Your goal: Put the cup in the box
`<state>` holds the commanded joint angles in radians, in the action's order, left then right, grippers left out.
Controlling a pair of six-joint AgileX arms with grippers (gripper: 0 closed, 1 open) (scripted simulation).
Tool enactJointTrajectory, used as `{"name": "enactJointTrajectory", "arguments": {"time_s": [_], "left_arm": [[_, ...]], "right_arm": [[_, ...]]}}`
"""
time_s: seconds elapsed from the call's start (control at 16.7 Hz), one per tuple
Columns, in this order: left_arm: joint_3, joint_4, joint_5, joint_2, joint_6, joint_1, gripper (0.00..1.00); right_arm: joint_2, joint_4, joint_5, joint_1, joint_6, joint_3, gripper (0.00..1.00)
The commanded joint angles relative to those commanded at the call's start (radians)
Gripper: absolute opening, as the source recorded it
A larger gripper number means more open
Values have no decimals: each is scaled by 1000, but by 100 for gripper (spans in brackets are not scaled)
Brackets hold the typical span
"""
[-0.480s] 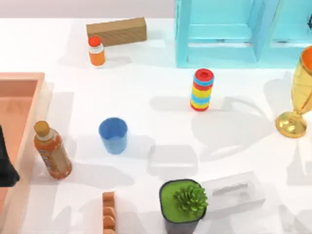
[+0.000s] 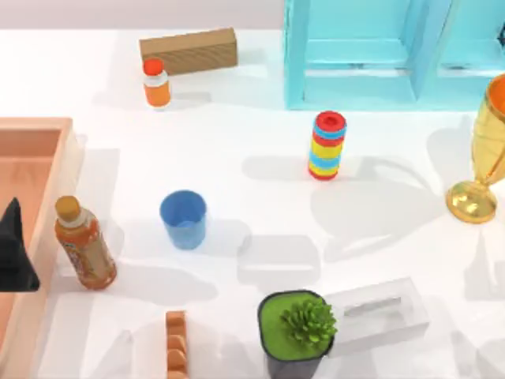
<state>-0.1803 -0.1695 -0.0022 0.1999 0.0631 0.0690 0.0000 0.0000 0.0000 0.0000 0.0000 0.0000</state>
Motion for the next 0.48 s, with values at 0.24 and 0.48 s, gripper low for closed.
{"name": "enactJointTrajectory", "arguments": {"time_s": [0.24,0.48], "left_arm": [[-282,-213,-16,334,68,90,100],[-631,-458,-27,769,144,197,100]], "right_arm": [[0,0,0,0,0,0,100],[0,0,0,0,0,0,100]]}}
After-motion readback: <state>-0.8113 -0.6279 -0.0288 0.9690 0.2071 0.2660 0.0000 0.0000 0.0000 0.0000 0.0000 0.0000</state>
